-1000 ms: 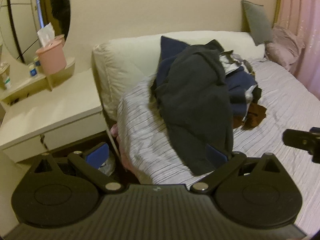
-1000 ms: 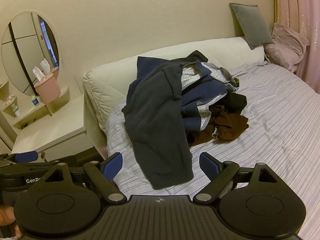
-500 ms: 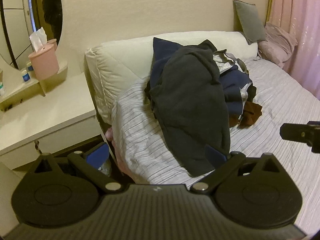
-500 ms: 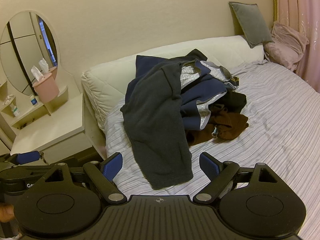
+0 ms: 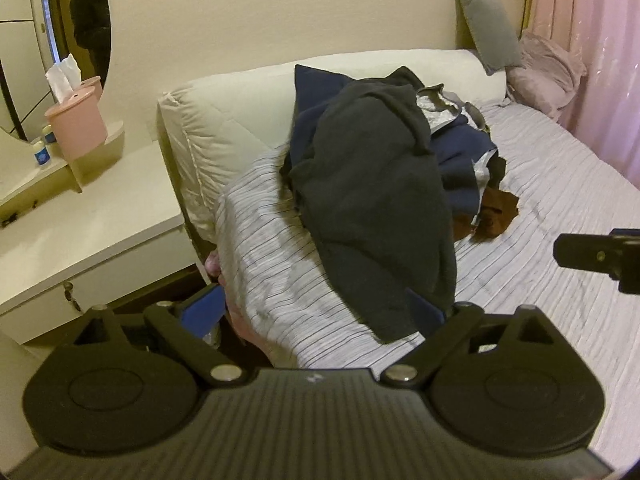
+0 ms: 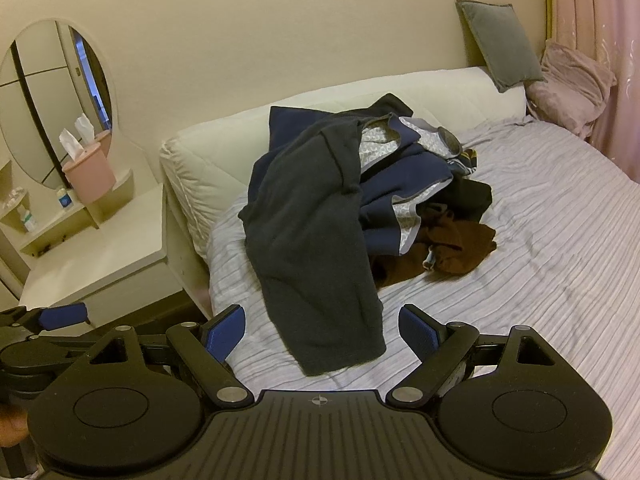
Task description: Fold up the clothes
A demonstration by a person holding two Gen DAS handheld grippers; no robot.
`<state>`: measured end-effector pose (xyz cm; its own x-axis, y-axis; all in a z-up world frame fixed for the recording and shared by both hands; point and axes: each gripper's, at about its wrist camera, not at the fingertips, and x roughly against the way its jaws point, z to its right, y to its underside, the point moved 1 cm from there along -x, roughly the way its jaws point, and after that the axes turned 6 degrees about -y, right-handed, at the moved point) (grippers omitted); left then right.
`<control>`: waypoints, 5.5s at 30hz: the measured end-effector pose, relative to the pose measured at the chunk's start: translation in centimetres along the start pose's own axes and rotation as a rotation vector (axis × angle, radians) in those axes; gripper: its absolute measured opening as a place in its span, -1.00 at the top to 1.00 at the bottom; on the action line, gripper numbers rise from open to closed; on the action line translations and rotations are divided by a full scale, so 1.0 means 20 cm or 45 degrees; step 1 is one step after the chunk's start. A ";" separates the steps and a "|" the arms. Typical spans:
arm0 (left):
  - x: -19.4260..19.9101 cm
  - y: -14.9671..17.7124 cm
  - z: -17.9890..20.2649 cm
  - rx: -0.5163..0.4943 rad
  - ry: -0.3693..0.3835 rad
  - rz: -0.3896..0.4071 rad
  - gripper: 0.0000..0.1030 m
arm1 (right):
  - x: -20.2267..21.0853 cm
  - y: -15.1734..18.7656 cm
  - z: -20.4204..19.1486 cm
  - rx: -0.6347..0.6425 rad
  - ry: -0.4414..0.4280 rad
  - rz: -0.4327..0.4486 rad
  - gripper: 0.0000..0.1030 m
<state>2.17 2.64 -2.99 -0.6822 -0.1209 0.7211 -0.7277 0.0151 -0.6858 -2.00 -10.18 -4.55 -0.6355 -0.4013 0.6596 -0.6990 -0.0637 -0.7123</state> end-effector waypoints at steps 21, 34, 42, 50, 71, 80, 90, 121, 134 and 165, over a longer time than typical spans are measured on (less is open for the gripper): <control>-0.12 0.00 -0.24 -0.124 -0.007 -0.026 -0.85 | -0.13 -0.01 -0.16 -0.034 0.076 -0.013 -0.68; -0.26 -0.06 -0.28 -0.082 0.006 -0.063 -0.85 | -0.23 -0.07 -0.11 -0.028 0.077 -0.033 -0.68; -0.33 -0.25 -0.17 -0.120 -0.008 -0.007 -0.85 | -0.29 -0.26 0.04 0.018 -0.026 0.017 -0.68; -0.49 -0.34 0.00 -0.384 0.018 0.058 -0.85 | -0.39 -0.33 0.23 0.016 -0.098 0.022 -0.68; -1.63 -0.86 0.14 -0.906 0.438 0.075 -0.72 | -1.14 -0.58 0.26 0.041 0.006 -0.060 -0.67; -1.91 -0.89 0.16 -0.953 0.645 -0.043 -0.68 | -1.46 -0.64 0.32 0.085 0.056 -0.165 -0.46; -1.87 -0.89 0.15 -0.908 0.710 -0.018 0.34 | -1.61 -0.63 0.33 0.101 0.122 -0.226 0.43; -0.18 -0.41 0.76 -1.049 1.203 0.558 0.76 | 0.24 -0.31 0.56 -0.191 0.270 0.417 0.93; 0.77 0.96 1.69 -1.395 1.736 0.119 0.72 | 1.56 0.89 0.98 -0.525 0.737 0.249 0.92; -0.32 1.71 1.93 -2.430 1.200 0.336 0.77 | 1.16 2.27 0.97 -1.139 0.788 -0.269 -0.72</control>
<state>-15.52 -34.40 -34.87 -0.1376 0.4442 0.8853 0.6124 0.7406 -0.2764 -42.07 -40.05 -26.21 -0.3547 0.0818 0.9314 -0.6386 0.7064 -0.3052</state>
